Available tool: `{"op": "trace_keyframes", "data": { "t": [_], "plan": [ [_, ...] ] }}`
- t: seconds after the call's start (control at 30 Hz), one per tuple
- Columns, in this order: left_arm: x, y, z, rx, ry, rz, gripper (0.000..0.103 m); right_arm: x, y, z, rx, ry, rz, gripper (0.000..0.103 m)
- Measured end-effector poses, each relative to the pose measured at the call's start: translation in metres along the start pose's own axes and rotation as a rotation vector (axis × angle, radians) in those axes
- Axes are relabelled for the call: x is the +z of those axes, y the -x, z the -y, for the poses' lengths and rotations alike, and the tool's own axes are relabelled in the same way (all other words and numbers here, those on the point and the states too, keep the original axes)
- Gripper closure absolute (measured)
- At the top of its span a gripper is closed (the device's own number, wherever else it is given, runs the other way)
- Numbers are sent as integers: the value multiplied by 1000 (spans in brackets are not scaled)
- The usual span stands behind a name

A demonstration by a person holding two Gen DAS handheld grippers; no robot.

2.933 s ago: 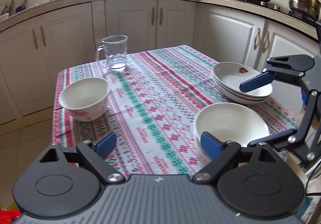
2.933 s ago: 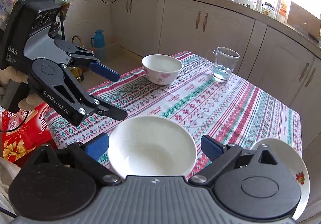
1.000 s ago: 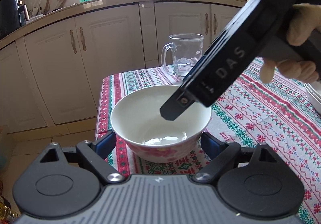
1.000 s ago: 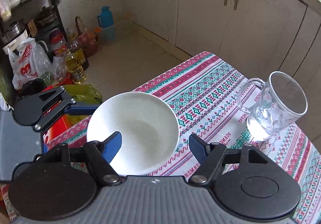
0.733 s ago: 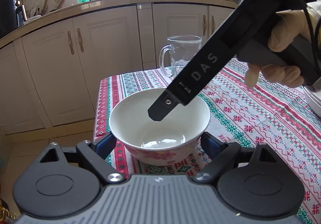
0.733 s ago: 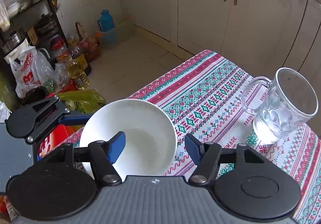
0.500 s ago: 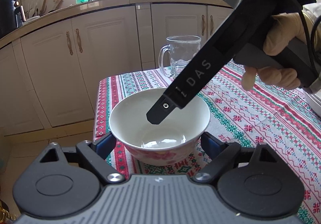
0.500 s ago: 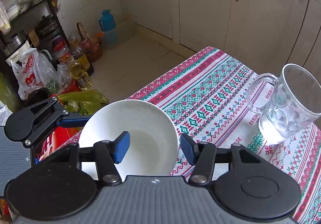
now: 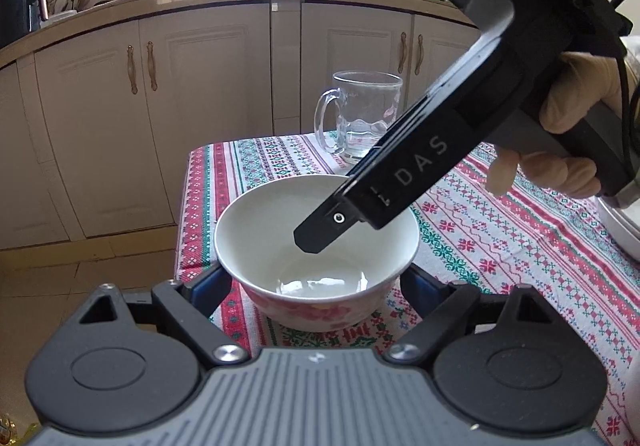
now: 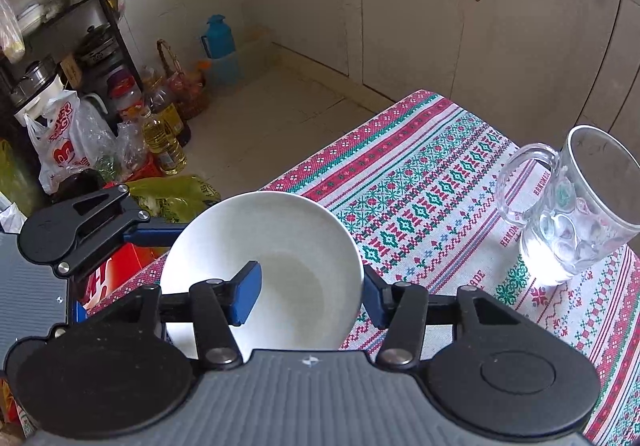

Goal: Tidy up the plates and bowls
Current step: 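Lift the bowl with the right gripper and carry it over another bowl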

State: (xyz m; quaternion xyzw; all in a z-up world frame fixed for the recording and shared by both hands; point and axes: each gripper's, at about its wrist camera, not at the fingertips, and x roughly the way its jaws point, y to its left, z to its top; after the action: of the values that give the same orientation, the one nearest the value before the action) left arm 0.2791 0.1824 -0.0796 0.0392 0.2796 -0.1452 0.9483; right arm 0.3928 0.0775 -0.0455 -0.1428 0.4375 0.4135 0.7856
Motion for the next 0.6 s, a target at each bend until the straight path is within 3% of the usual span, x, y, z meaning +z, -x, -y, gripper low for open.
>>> {"op": "trace_keyframes", "data": {
  "t": [0.3,0.6],
  "plan": [
    [0,3,3,-4,-6,-15,12,-2,3,-2,6,1,7,44],
    [9,30,21,-9,-52,-4,12,-13,28,-12,4,15,22,44]
  ]
}}
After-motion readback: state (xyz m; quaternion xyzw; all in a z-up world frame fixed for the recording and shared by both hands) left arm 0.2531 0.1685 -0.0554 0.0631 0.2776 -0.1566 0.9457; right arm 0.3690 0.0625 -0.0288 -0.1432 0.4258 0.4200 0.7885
